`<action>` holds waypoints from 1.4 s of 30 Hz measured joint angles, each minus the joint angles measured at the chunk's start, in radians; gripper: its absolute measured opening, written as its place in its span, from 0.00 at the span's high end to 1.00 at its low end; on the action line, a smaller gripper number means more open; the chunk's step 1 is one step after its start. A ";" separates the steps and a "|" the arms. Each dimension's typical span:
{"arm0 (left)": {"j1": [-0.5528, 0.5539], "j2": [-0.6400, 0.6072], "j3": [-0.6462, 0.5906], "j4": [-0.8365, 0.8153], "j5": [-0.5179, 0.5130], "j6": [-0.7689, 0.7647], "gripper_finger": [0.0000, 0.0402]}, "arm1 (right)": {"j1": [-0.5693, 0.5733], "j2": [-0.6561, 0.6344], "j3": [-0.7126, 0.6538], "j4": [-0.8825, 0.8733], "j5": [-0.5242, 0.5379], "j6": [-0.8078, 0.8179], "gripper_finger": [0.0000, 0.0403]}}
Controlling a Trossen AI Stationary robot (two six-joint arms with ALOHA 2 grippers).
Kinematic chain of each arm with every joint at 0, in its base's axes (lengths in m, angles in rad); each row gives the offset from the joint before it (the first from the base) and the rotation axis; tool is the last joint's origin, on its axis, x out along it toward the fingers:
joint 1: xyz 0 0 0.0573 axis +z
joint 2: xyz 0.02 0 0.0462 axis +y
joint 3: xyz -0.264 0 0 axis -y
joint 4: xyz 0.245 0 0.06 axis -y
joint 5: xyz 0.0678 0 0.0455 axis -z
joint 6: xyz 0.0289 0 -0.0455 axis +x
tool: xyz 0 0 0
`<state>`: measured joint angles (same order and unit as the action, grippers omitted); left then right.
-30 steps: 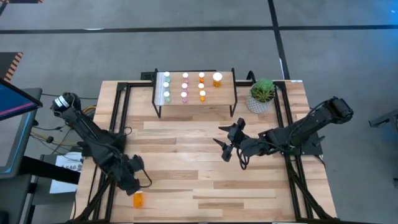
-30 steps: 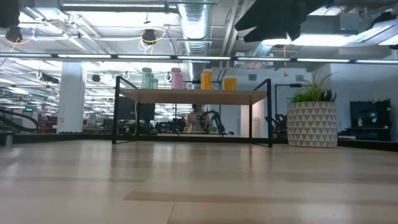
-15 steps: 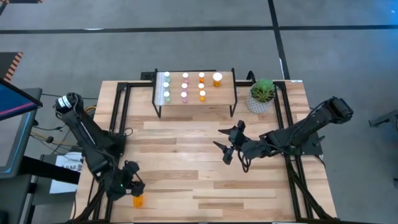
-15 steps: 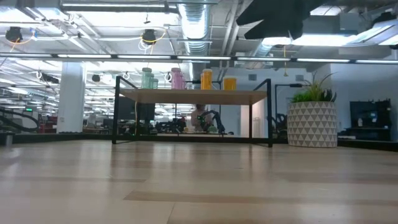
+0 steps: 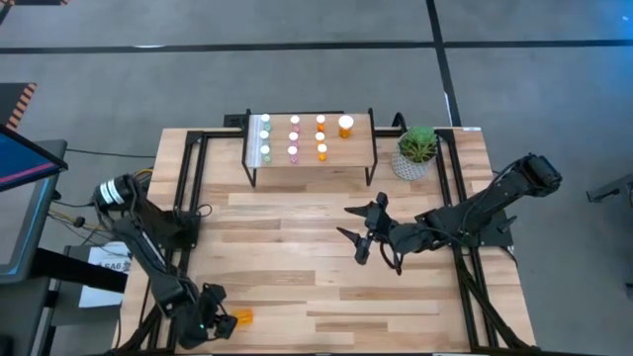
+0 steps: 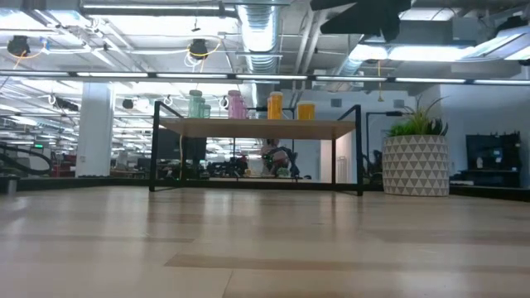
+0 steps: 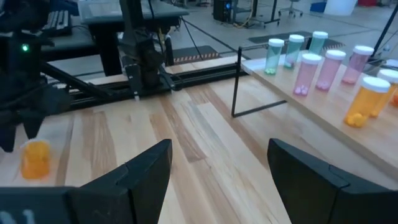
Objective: Pick and place medicine bottles onto shelf by color
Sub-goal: Put the large orange pill bottle on the shelf aligned with the other large orange pill bottle
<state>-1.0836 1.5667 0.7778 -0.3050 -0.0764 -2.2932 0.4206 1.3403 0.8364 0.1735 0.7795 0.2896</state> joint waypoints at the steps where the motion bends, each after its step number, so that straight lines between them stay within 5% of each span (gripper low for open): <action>1: 0.000 0.012 0.002 0.005 0.006 0.000 0.33 | 0.000 0.000 0.000 0.003 0.000 0.000 0.30; 8: 0.002 0.013 0.001 -0.056 -0.077 0.100 0.33 | 0.000 0.000 0.000 0.017 0.000 -0.003 0.30; 23: 0.062 0.010 0.153 -0.204 -0.257 0.766 0.33 | -0.003 0.000 0.000 0.040 -0.004 -0.023 0.30; 32: 0.122 0.000 0.222 -0.201 -0.319 1.097 0.33 | 0.030 0.044 0.000 0.289 -0.395 -0.240 0.30; 36: 0.135 -0.055 0.244 -0.160 -0.352 1.246 0.33 | 0.038 0.139 0.057 0.337 -0.420 -0.286 0.30; 42: 0.093 -0.065 0.243 -0.167 -0.398 1.253 0.33 | 0.036 0.321 0.205 0.273 -0.503 -0.257 0.30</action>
<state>-0.9905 1.5017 1.0211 -0.4725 -0.4740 -1.0399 0.4566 1.6613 1.0411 0.4461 0.2766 0.0326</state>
